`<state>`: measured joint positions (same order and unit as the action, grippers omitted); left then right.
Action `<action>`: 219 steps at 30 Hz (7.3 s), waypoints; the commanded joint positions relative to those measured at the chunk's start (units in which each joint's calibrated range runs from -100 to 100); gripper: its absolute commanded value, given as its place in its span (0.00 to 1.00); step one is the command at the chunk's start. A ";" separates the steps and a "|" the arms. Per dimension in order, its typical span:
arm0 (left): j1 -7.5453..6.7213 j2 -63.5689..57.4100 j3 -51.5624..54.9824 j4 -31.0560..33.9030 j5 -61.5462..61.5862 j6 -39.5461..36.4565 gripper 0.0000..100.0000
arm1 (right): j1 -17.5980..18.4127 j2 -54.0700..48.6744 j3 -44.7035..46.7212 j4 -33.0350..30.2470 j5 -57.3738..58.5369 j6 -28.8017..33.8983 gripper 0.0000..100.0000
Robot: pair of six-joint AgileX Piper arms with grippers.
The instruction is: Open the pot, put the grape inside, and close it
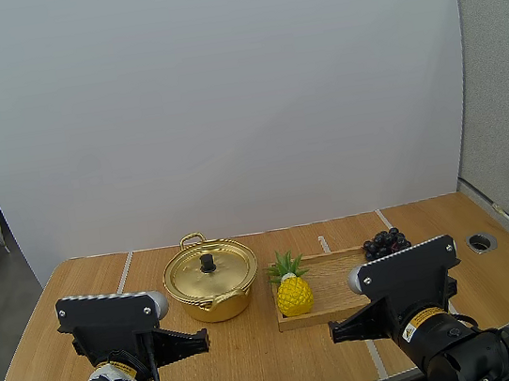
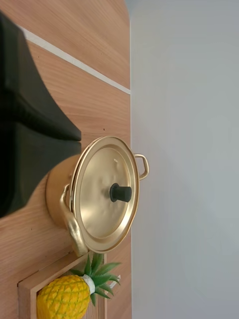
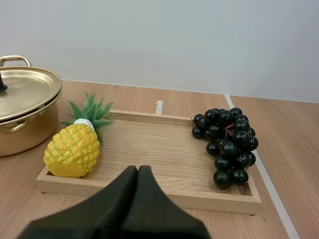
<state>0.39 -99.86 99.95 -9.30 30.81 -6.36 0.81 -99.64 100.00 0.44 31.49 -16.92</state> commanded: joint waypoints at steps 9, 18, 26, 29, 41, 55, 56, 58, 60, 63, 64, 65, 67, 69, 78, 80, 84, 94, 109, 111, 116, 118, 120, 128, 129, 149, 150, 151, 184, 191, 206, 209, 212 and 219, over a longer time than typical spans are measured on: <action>0.03 -0.14 0.05 0.37 -1.58 -0.68 0.00 | -0.19 -0.36 0.00 0.21 -0.02 0.18 0.00; 0.03 -0.14 0.05 0.22 -1.54 -0.68 0.00 | -0.21 -0.36 0.00 0.21 -0.20 0.18 0.00; 0.03 -0.14 0.05 1.53 -0.62 -0.15 0.00 | -0.21 -0.36 0.00 -0.44 -0.03 0.18 0.00; 0.03 -0.14 -2.55 1.89 2.42 0.49 0.00 | -0.21 -0.36 -0.70 -0.80 2.37 0.05 0.00; 0.03 -0.14 -19.88 6.40 13.20 0.59 0.00 | -0.21 -0.36 -16.52 -3.28 14.49 -0.04 0.00; 0.03 2.23 -30.79 8.55 28.86 2.81 0.00 | -0.21 0.49 -29.45 -4.63 26.80 -0.04 0.00; 0.03 3.77 -30.95 8.19 28.86 3.26 0.00 | -0.21 1.66 -30.14 -4.63 27.73 -0.04 0.00; 0.03 8.88 -31.65 7.21 28.86 4.22 0.00 | -0.21 4.33 -31.80 -4.63 28.85 -0.04 0.00; 0.03 13.56 -32.90 6.03 28.86 4.37 0.00 | -0.21 7.79 -33.54 -4.63 30.47 -0.04 0.00; 0.03 20.97 -35.76 3.57 28.86 5.46 0.00 | -0.21 12.75 -35.82 -4.63 32.80 -0.04 0.00; 0.03 23.53 -36.98 2.28 28.86 6.37 0.00 | -0.21 14.48 -36.59 -4.63 33.55 0.15 0.00; 0.03 26.13 -38.29 0.82 28.86 7.47 0.00 | -0.21 16.23 -37.31 -4.63 34.10 0.15 0.00; 0.03 30.69 -40.66 -2.11 28.86 10.17 0.00 | -0.21 19.44 -38.57 -4.63 34.46 0.15 0.00; 0.03 35.69 -43.18 -5.41 28.86 13.75 0.00 | -0.21 23.15 -39.64 -4.40 34.63 0.23 0.00; 0.03 52.08 -49.82 -11.96 28.86 19.36 0.00 | -0.21 37.61 -43.88 -3.14 39.50 0.23 0.00; 0.03 53.47 -50.28 -11.96 28.86 19.36 0.06 | -0.21 38.84 -44.02 -3.25 39.50 0.23 0.00; 0.03 54.12 -50.28 -11.96 28.24 19.36 0.41 | -0.21 39.42 -44.02 -3.03 39.30 0.23 0.00; 0.03 53.98 -50.28 -13.61 32.30 23.24 1.00 | -0.21 39.42 -44.02 0.00 39.76 1.31 0.84; 0.03 58.20 -50.43 -21.81 37.54 40.61 1.00 | -0.21 39.42 -44.02 0.62 43.39 1.14 1.00; 0.03 61.12 -51.56 -21.69 38.01 40.88 1.00 | -0.21 39.42 -44.02 0.62 43.39 1.14 1.00; 0.03 71.00 -57.49 -21.26 45.25 43.03 1.00 | -0.21 39.42 -44.02 0.62 43.39 1.14 1.00; 0.03 74.17 -59.66 -20.57 45.90 43.03 1.00 | -0.21 39.42 -44.02 0.62 43.39 1.14 1.00; 0.03 77.19 -61.79 -19.87 46.31 43.03 1.00 | -0.21 39.42 -44.02 0.62 43.58 1.14 1.00; -0.02 85.99 -66.62 -16.21 46.63 43.03 1.00 | -0.21 39.42 -44.02 0.62 43.72 1.14 1.00; -0.36 86.98 -67.24 -15.31 46.63 43.03 1.00 | -0.21 39.42 -44.02 0.62 43.72 1.14 1.00; -2.68 96.77 -70.32 -8.68 42.73 39.57 1.00 | -0.21 39.42 -44.02 1.39 43.63 1.14 1.00; -2.68 97.35 -70.32 -8.68 42.53 39.57 1.00 | -0.21 39.42 -44.02 1.39 43.63 1.14 1.00; -2.68 97.70 -70.32 -8.68 42.35 39.57 1.00 | -0.21 39.42 -44.02 1.39 43.63 1.14 1.00; -2.68 103.10 -71.47 -11.69 41.09 40.24 1.00 | -0.21 39.42 -44.02 1.39 43.63 1.14 1.00; -2.68 103.10 -71.47 -12.54 42.15 40.37 0.62 | -0.21 39.42 -44.02 1.39 43.63 1.14 1.00; -2.61 96.82 -75.55 -11.44 45.09 37.57 0.00 | -0.21 39.42 -44.02 1.39 43.63 1.14 1.00; -2.61 91.69 -80.05 -11.28 48.07 36.44 0.00 | -0.21 39.42 -44.02 1.39 43.63 1.14 1.00; -2.54 86.07 -84.75 -10.73 48.60 35.90 0.00 | -0.21 39.42 -44.02 1.39 43.63 1.14 1.00; -2.54 75.15 -97.93 -6.59 44.88 31.95 0.00 | -0.21 39.42 -44.02 1.39 43.63 1.14 1.00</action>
<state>-2.11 -21.85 5.83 -17.21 77.20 27.21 0.81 -60.05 56.56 1.74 75.12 -15.56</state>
